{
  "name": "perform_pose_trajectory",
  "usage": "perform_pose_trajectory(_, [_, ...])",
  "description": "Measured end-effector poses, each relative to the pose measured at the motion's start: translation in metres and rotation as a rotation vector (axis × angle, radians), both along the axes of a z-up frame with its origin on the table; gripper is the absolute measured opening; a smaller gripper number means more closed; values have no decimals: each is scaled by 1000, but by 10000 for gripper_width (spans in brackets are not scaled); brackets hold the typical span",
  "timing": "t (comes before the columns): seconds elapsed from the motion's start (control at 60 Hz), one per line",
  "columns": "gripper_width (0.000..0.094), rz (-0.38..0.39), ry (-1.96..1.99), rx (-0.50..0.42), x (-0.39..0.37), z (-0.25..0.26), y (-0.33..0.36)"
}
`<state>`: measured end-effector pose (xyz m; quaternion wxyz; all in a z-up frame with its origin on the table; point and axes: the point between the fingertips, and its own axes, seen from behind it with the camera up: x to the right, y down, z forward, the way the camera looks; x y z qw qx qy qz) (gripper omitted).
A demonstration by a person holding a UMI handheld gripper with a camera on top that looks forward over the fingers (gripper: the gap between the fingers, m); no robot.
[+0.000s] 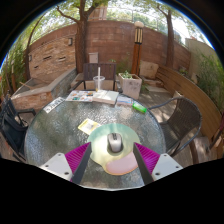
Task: Arrange mouse
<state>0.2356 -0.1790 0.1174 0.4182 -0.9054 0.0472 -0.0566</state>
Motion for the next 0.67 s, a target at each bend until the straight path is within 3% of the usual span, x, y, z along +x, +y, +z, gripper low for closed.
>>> perform_pose_trajectory(0.267, [877, 0, -52, 62, -32, 72, -99])
perform_pose_trajectory(0.667, [875, 4, -94, 73, -48, 94, -156])
